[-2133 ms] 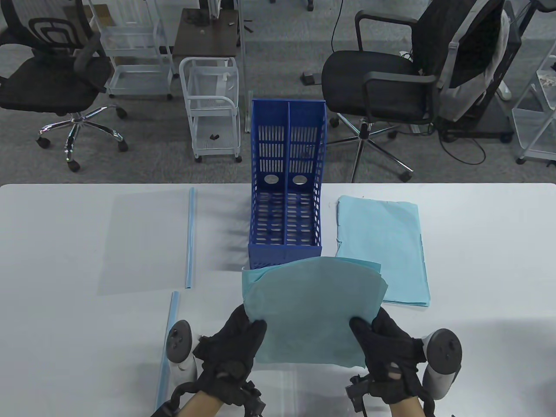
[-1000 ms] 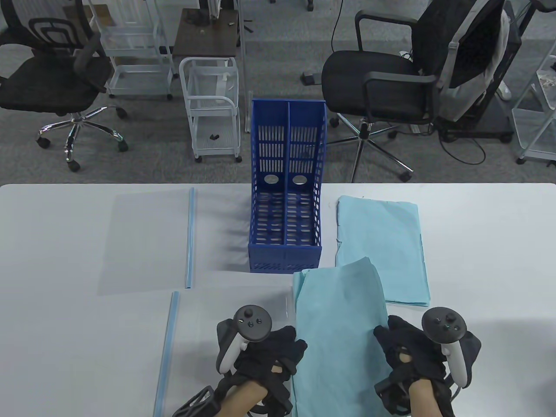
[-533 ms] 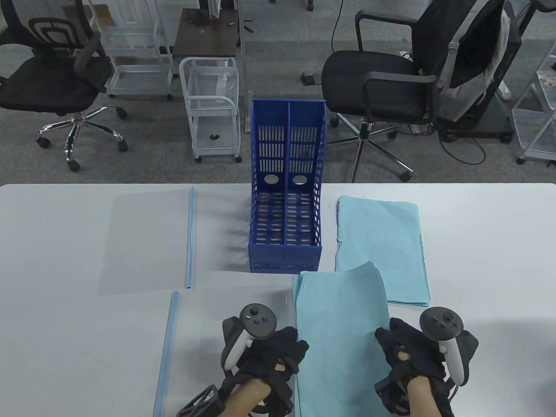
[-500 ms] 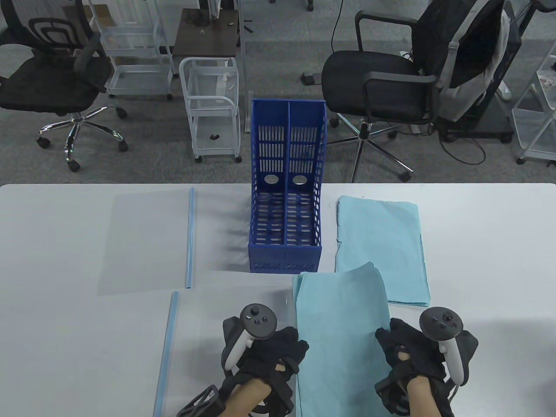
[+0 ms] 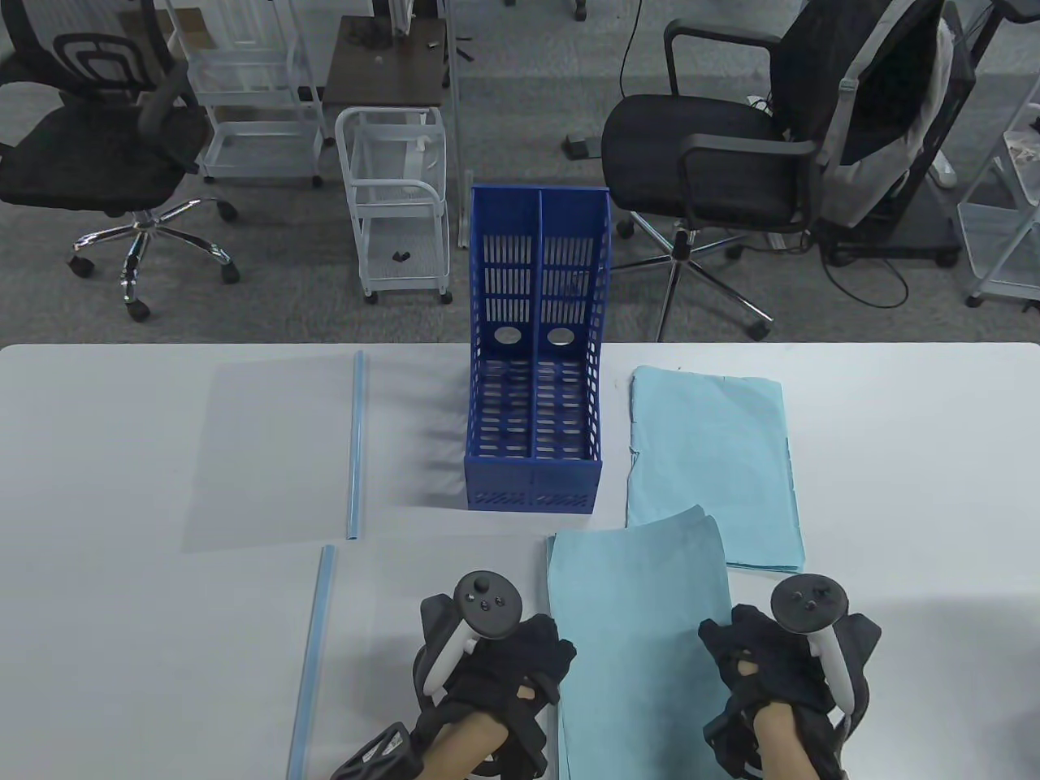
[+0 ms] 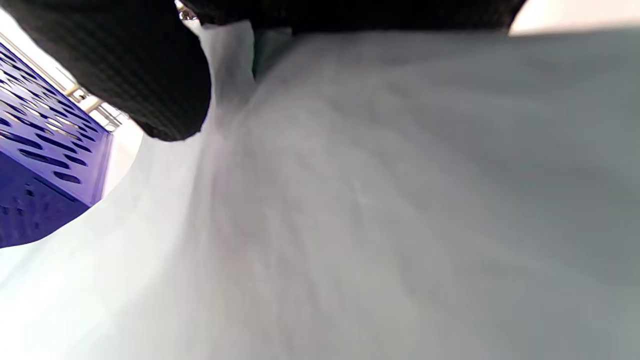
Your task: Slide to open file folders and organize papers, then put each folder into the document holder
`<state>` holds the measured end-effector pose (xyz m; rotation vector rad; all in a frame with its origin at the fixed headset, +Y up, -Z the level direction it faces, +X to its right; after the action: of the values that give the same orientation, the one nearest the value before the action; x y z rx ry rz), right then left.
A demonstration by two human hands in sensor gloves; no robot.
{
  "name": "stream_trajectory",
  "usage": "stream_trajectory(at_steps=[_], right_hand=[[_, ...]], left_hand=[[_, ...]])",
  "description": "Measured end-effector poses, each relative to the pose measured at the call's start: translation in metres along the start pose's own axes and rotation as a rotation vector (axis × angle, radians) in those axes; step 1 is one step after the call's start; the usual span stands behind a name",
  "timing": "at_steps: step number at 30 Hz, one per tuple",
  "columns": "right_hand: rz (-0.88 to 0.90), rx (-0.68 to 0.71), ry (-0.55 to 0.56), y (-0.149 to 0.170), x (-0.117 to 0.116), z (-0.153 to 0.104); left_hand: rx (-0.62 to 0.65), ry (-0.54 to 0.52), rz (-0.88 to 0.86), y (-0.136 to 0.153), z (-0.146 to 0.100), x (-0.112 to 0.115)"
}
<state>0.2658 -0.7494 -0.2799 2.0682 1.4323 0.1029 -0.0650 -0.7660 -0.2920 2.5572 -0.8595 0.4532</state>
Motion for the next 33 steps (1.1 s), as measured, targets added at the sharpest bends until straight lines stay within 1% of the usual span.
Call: stream_trajectory(at_steps=[2, 4, 6, 9, 11, 13, 14, 16, 18, 20, 22, 25, 29, 33], right_hand=[[-0.075, -0.026, 0.045, -0.001, 0.002, -0.002], [-0.118, -0.035, 0.063, -0.003, 0.003, -0.004], [-0.149, -0.040, 0.071, -0.004, 0.004, -0.007], [-0.206, -0.045, 0.118, -0.008, 0.007, -0.012], [-0.218, -0.035, 0.120, -0.010, 0.006, -0.014], [-0.243, -0.005, 0.094, -0.015, 0.003, -0.015], [-0.260, 0.001, 0.075, -0.017, 0.000, -0.015], [-0.299, 0.029, 0.031, -0.023, -0.007, -0.015], [-0.354, 0.027, 0.017, -0.028, -0.012, -0.015], [-0.389, 0.028, 0.020, -0.032, -0.015, -0.015], [-0.413, 0.028, 0.015, -0.034, -0.018, -0.016], [-0.443, 0.026, 0.022, -0.037, -0.020, -0.016], [-0.452, 0.027, 0.027, -0.038, -0.020, -0.016], [-0.454, 0.034, 0.026, -0.039, -0.021, -0.016]], left_hand=[[0.006, -0.016, 0.013, -0.001, -0.001, -0.003], [0.014, -0.030, 0.019, -0.001, -0.004, -0.008], [0.029, -0.052, 0.013, -0.001, -0.009, -0.017], [0.070, -0.119, 0.019, -0.002, -0.025, -0.039], [0.095, -0.182, 0.035, 0.001, -0.037, -0.055], [0.088, -0.241, 0.068, 0.010, -0.046, -0.071], [0.062, -0.268, 0.094, 0.017, -0.050, -0.078], [-0.022, -0.289, 0.162, 0.036, -0.052, -0.088], [-0.105, -0.282, 0.224, 0.053, -0.050, -0.089], [-0.160, -0.267, 0.264, 0.065, -0.047, -0.088], [-0.193, -0.240, 0.279, 0.071, -0.044, -0.085], [-0.227, -0.227, 0.311, 0.075, -0.042, -0.081], [-0.224, -0.215, 0.337, 0.075, -0.038, -0.078], [-0.202, -0.207, 0.285, 0.078, -0.035, -0.084]])
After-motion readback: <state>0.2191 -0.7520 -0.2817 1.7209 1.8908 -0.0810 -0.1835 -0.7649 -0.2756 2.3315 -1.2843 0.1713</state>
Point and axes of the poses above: the tracker on the back of each hand, its own y axis roughly to the little-finger side, its own z axis roughly from the wrist to the fingertips, x = y × z, the point moved 3 cm from there along z, roughly from the wrist to the fingertips, and after that the axes turned 14 degrees about -z, right-handed, at the moved point
